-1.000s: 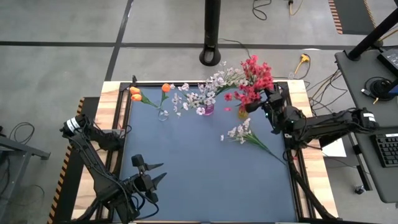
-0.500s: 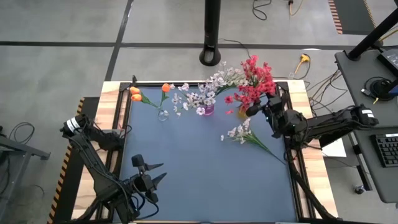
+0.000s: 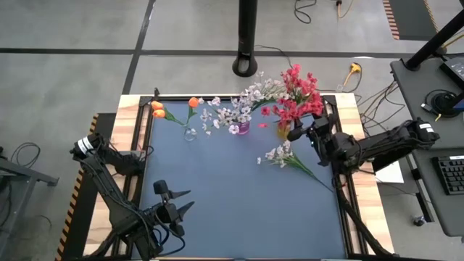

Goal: Sort flowers into vase by color
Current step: Put the red flowers into the yellow vase

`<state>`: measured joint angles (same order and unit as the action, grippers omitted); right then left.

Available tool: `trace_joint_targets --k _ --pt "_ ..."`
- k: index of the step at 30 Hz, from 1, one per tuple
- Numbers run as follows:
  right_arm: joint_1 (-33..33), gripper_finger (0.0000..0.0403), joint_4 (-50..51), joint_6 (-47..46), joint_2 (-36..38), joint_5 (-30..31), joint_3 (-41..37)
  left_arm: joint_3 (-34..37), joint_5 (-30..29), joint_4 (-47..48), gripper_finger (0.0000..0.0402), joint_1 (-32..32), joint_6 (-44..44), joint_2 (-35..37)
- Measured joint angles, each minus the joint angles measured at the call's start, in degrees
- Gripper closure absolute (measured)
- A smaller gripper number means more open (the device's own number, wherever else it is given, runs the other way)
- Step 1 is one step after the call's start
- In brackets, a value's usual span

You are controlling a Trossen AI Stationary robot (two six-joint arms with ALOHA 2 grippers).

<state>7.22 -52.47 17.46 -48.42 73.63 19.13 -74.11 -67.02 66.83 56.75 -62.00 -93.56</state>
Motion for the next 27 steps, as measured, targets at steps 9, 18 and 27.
trace_joint_targets --k 9,18,27 --pt "3.83 0.0072 0.02 -0.99 0.00 0.09 0.00 0.00 0.00 -0.26 0.0238 0.00 0.00 0.00" --pt "6.23 0.0053 2.91 -1.16 0.00 5.86 0.05 0.00 0.00 -0.26 0.0238 0.00 0.00 0.00" --pt "9.78 0.0048 3.14 -2.45 -0.11 5.90 0.05 0.00 0.00 -0.34 0.0238 0.00 0.00 0.00"
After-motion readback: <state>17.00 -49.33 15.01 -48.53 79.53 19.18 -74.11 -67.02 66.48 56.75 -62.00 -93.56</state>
